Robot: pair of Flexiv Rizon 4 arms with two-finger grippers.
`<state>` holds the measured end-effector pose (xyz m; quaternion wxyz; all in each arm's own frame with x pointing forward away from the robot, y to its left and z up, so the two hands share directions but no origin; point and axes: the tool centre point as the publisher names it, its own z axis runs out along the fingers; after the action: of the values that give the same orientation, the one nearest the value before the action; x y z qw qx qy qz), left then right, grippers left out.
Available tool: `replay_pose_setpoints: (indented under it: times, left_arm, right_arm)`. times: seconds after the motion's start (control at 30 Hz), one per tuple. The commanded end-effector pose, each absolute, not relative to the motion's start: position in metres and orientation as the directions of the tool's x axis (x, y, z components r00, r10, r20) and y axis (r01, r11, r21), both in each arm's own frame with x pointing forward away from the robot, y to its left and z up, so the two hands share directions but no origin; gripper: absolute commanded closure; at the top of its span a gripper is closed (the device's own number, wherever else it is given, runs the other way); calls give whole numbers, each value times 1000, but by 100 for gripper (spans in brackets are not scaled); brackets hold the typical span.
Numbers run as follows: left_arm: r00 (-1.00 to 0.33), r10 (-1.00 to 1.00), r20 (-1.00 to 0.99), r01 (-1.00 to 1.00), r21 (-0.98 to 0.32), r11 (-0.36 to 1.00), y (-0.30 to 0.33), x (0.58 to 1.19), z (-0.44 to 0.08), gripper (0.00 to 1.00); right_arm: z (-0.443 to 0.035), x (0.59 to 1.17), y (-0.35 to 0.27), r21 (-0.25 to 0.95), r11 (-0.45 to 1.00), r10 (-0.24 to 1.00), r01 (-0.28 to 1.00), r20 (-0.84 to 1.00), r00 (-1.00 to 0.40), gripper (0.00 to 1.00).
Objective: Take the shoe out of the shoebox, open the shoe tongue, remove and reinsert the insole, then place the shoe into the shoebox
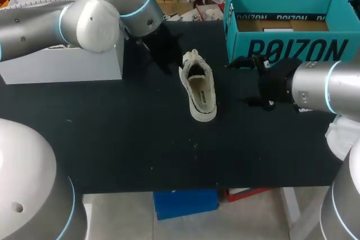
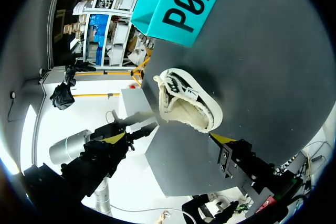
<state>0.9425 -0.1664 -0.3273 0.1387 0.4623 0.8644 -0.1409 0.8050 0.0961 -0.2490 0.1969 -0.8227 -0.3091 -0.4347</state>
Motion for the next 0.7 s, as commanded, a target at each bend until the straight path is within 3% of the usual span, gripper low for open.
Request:
replay_pose_setpoints:
  times: [0.03, 0.7]
  left_arm:
    - [-527, 770, -360, 843, -112, 526, -171, 946, -333, 68]
    - [-473, 832, -290, 880, -121, 459, -182, 938, -367, 67]
  right_arm:
    - [-252, 797, 97, 22, -920, 229, 392, 840, 492, 0]
    - [-252, 797, 97, 22, -920, 229, 392, 840, 492, 0]
